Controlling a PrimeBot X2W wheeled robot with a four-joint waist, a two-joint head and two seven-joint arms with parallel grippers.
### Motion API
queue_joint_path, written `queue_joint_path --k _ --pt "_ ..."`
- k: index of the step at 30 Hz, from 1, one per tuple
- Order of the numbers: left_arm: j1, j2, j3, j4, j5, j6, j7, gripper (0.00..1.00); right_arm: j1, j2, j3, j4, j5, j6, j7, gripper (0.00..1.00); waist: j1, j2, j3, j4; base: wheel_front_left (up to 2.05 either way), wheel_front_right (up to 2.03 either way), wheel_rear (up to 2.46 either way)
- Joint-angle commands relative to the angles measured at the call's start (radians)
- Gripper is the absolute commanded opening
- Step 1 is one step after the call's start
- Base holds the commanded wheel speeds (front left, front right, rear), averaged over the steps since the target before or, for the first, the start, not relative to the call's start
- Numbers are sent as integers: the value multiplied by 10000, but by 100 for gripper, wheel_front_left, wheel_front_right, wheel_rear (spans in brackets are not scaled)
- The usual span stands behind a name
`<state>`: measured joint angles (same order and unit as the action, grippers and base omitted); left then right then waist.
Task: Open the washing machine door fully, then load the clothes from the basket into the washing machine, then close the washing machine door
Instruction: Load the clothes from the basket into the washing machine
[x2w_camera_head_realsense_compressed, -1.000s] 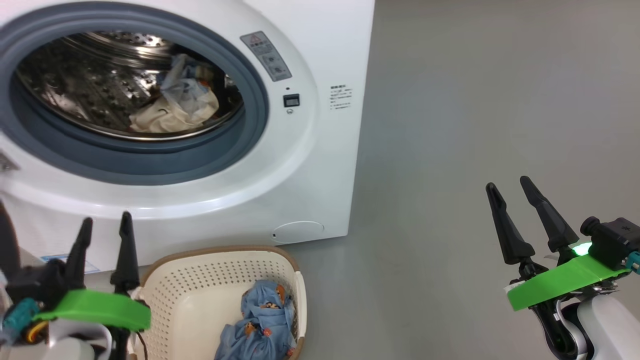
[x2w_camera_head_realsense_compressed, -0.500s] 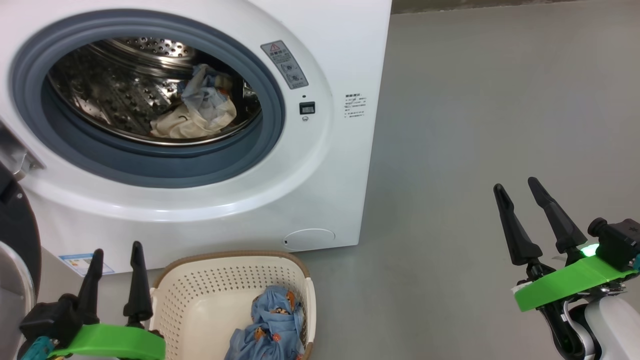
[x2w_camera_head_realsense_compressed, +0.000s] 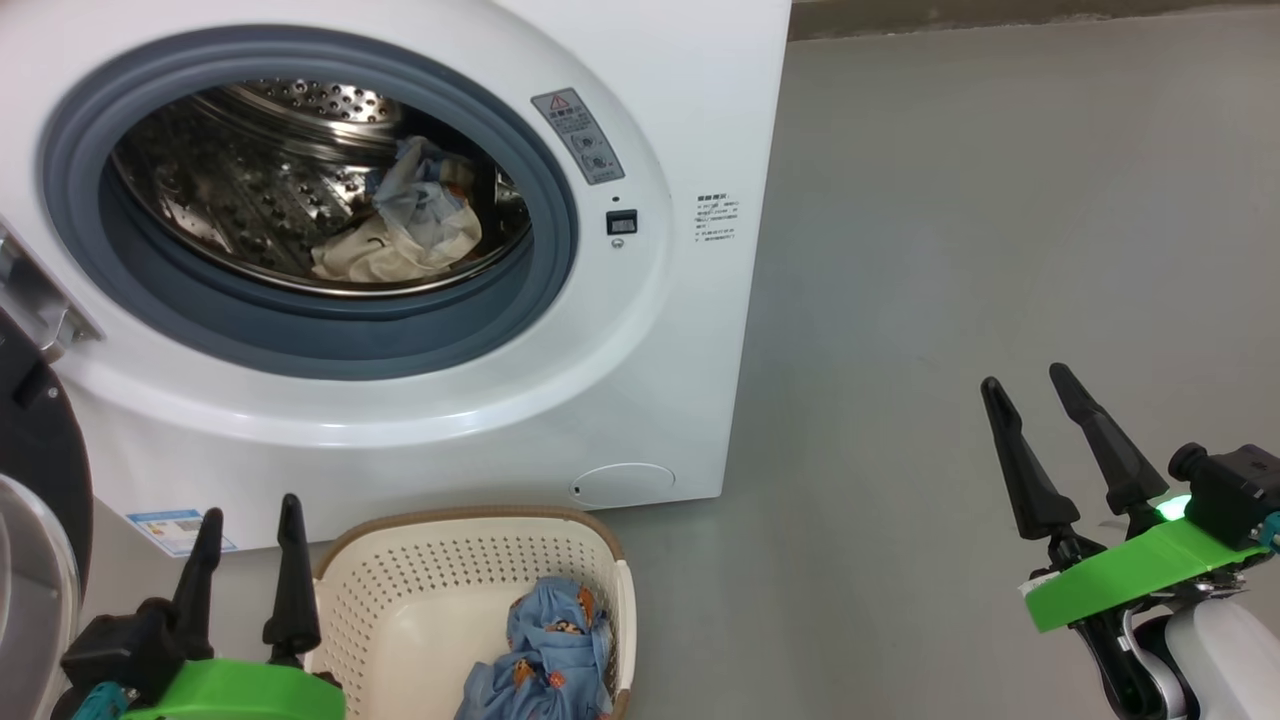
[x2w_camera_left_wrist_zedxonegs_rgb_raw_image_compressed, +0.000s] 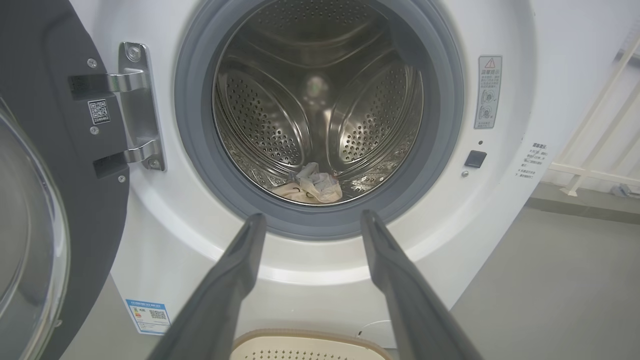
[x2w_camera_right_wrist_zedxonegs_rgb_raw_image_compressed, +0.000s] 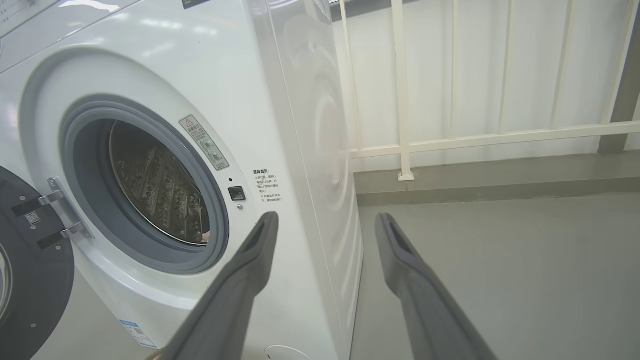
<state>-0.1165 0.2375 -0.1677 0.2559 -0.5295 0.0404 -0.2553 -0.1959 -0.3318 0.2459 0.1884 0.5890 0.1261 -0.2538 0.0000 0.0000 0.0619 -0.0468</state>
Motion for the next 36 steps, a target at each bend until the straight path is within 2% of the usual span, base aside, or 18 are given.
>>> queue_joint_path --k 1,17,36 --pt "-180 202 357 -249 99 1 -64 100 3 -195 139 -224 -4 46 -80 100 0 0 6 -11 0 0 0" --pt "-289 233 296 -184 246 -15 -37 100 -173 -249 294 -206 77 46 -80 100 0 0 270 -226 0 0 0" --pt "-1112 315 -122 1280 -41 -411 749 100 -561 12 238 -372 74 46 -80 100 0 0 1549 -920 0 0 0"
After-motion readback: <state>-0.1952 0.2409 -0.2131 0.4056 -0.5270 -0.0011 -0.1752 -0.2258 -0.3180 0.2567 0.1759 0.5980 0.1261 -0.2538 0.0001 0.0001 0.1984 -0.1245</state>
